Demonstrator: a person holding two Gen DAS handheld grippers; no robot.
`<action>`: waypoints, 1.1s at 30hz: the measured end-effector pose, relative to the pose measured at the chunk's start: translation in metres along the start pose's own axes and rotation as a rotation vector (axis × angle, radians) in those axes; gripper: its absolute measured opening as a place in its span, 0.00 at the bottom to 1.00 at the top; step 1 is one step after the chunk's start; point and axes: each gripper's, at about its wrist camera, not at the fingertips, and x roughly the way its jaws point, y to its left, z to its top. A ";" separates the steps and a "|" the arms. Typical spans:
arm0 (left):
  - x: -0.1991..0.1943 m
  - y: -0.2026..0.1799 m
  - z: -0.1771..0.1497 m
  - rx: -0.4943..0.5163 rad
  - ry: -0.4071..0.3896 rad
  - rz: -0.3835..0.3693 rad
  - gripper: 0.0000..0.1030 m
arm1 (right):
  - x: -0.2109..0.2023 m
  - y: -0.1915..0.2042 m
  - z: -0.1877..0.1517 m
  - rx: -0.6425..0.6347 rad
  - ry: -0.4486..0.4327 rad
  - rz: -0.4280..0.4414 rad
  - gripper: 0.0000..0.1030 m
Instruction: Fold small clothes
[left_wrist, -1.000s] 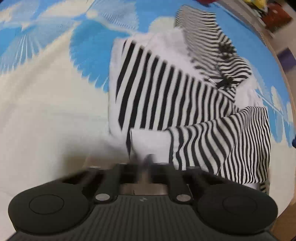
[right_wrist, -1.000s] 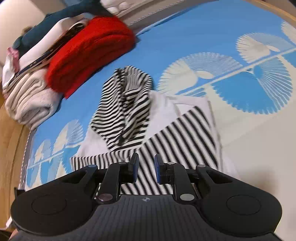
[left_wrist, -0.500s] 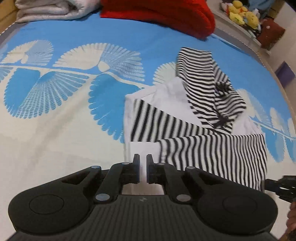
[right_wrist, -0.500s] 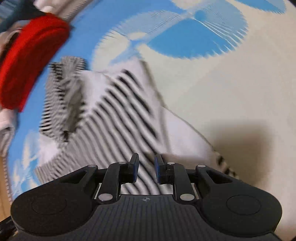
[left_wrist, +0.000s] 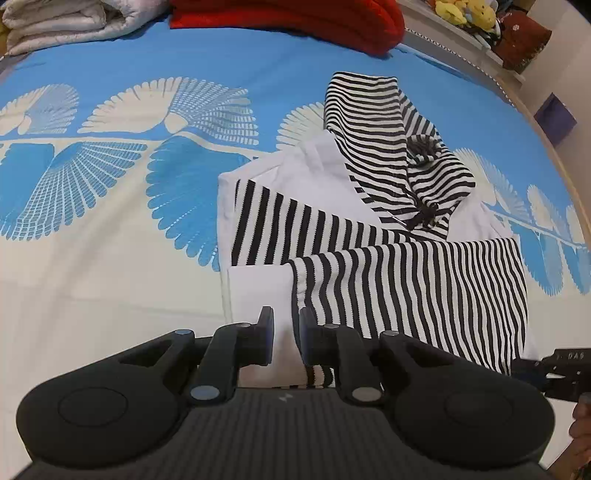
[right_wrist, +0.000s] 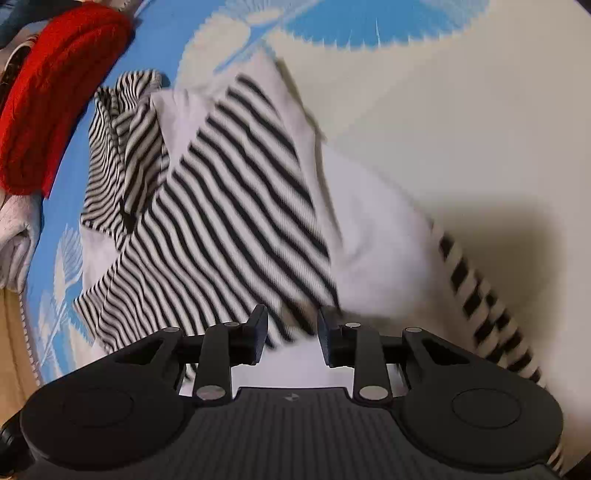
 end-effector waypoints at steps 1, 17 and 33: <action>0.000 -0.001 0.000 0.002 0.001 -0.002 0.15 | 0.002 0.001 -0.003 -0.005 0.007 0.002 0.30; 0.009 -0.016 0.001 0.036 0.012 -0.012 0.15 | -0.023 -0.032 -0.002 0.162 -0.152 -0.078 0.08; 0.044 -0.009 -0.022 0.034 0.136 -0.029 0.20 | -0.029 0.042 0.004 -0.295 -0.289 -0.040 0.37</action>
